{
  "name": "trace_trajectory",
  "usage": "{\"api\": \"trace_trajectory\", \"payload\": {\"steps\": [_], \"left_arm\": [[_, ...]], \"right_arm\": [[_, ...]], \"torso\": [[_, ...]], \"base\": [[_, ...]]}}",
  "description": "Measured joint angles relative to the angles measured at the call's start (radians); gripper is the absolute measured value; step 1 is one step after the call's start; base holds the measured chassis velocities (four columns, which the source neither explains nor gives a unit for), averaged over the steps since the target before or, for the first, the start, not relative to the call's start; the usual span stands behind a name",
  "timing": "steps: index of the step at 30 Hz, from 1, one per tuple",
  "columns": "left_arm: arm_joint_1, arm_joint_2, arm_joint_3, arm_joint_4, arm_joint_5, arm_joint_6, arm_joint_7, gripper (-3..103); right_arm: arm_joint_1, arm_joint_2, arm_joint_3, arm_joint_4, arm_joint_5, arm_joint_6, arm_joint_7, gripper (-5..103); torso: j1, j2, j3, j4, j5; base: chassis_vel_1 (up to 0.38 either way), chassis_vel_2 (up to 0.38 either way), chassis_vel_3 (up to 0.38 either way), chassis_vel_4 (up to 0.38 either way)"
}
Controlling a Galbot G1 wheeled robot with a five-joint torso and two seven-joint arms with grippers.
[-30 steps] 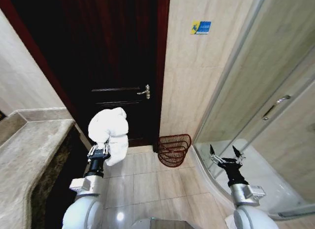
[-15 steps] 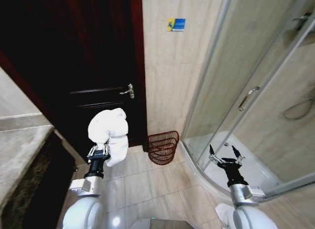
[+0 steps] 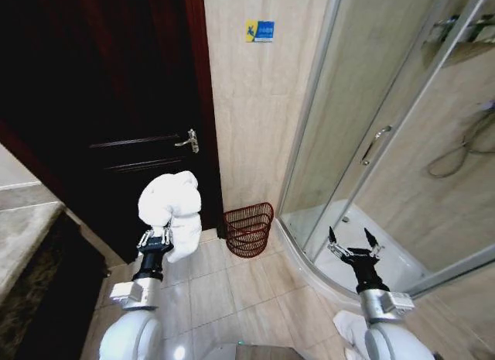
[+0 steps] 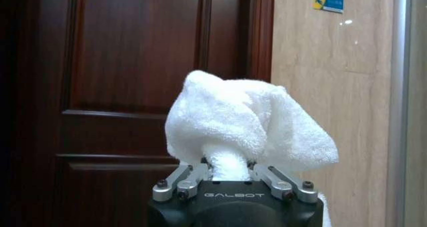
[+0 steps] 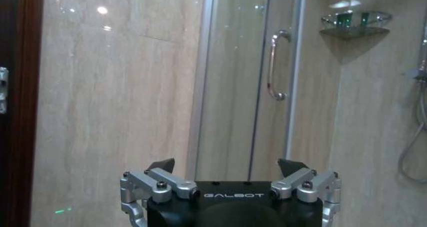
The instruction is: Discard the used towel into the hamper.
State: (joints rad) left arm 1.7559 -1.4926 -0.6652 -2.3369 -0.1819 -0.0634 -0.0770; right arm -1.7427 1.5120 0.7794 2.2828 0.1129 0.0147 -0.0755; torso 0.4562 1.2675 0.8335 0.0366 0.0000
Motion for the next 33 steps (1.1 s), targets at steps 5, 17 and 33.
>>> {"api": "trace_trajectory", "payload": {"steps": [5, 17, 33], "left_arm": [[-0.007, -0.007, 0.003, 0.016, -0.001, 0.000, -0.001, 21], [-0.004, -0.016, 0.001, 0.054, -0.004, -0.021, 0.000, 21], [-0.053, 0.059, 0.017, 0.153, -0.019, -0.010, 0.027, 21]], "right_arm": [[0.003, 0.003, 0.002, -0.003, 0.000, -0.002, -0.001, 100], [0.007, 0.017, 0.004, -0.006, -0.008, -0.007, -0.001, 100], [0.012, 0.038, 0.004, -0.040, -0.051, -0.007, 0.013, 100]], "torso": [[-0.014, -0.029, -0.015, -0.0003, 0.0000], [-0.037, -0.078, -0.041, 0.0000, 0.0000], [-0.074, -0.159, -0.085, -0.0001, -0.0001]], "base": [[-0.021, -0.031, -0.015, -0.022], [0.000, 0.000, 0.000, 0.000], [0.000, 0.000, 0.000, 0.000]]}}
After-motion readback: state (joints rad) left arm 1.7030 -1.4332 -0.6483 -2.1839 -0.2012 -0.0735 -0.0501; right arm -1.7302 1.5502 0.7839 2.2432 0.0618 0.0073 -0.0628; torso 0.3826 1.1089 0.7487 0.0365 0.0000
